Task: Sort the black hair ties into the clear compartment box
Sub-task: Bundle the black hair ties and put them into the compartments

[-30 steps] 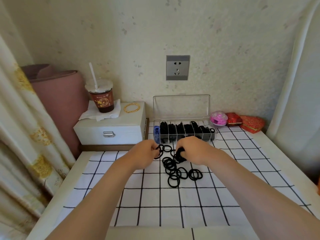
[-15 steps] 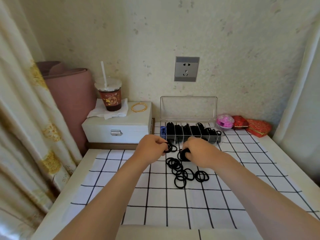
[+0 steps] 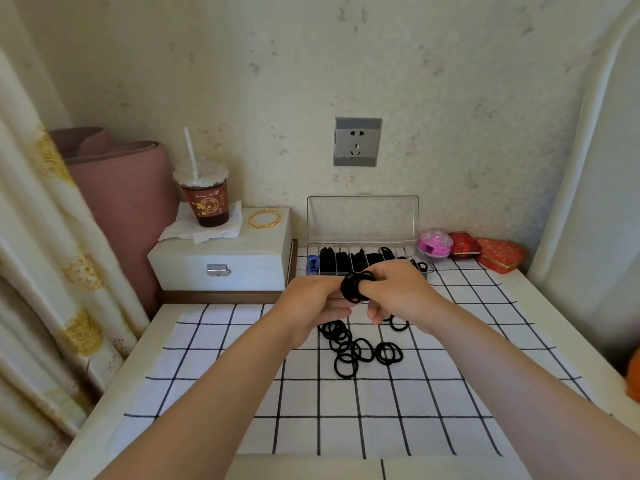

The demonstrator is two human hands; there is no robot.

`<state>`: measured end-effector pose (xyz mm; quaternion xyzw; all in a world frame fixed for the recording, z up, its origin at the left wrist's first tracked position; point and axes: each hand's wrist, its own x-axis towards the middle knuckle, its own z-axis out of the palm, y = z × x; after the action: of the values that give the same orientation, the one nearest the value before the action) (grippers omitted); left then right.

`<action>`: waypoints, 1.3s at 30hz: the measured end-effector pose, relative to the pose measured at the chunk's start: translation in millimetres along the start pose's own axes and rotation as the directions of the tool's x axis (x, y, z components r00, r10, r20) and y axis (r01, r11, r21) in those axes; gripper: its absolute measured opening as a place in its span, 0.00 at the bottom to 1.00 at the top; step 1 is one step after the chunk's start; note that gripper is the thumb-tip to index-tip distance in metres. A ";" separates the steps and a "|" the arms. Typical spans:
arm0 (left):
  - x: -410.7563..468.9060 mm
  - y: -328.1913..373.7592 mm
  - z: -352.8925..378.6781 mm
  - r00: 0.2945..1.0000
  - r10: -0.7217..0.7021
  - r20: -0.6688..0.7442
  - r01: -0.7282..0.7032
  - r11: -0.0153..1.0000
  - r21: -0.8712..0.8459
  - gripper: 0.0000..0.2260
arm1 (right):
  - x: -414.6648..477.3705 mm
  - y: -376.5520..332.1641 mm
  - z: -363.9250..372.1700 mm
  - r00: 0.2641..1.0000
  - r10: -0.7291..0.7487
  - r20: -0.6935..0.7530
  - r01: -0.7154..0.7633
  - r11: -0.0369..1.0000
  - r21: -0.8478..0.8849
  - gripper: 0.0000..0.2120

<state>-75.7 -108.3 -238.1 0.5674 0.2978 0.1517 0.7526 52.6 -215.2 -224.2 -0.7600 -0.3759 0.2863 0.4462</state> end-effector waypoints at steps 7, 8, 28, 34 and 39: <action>4.4 -9.1 -1.7 0.997 0.037 0.073 -0.048 0.986 0.157 0.10 | -5.3 5.0 2.0 0.996 -0.088 -0.028 0.080 0.973 -0.215 0.04; 5.0 -10.1 -2.0 0.998 0.034 0.061 -0.043 0.987 0.154 0.09 | -5.4 6.2 1.2 0.997 -0.083 0.000 0.082 0.979 -0.185 0.04; 13.4 -4.8 25.1 0.985 0.148 0.086 -0.167 0.939 0.301 0.08 | -8.1 32.3 -42.2 0.982 0.020 0.187 -0.074 0.955 0.287 0.10; 52.0 14.9 53.4 0.954 0.286 0.089 -0.289 0.803 0.521 0.09 | 13.8 35.6 -74.0 0.988 0.023 -0.153 0.014 0.971 0.237 0.06; 99.1 22.6 68.3 0.897 0.413 0.158 -0.379 0.534 0.756 0.13 | 59.2 49.0 -101.3 0.911 -0.035 -0.410 0.036 0.999 -0.005 0.10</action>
<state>46.1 -97.4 -231.9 0.8822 0.2120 0.1871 0.3766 178.9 -228.8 -229.6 -0.7957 -0.2874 0.1127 0.5212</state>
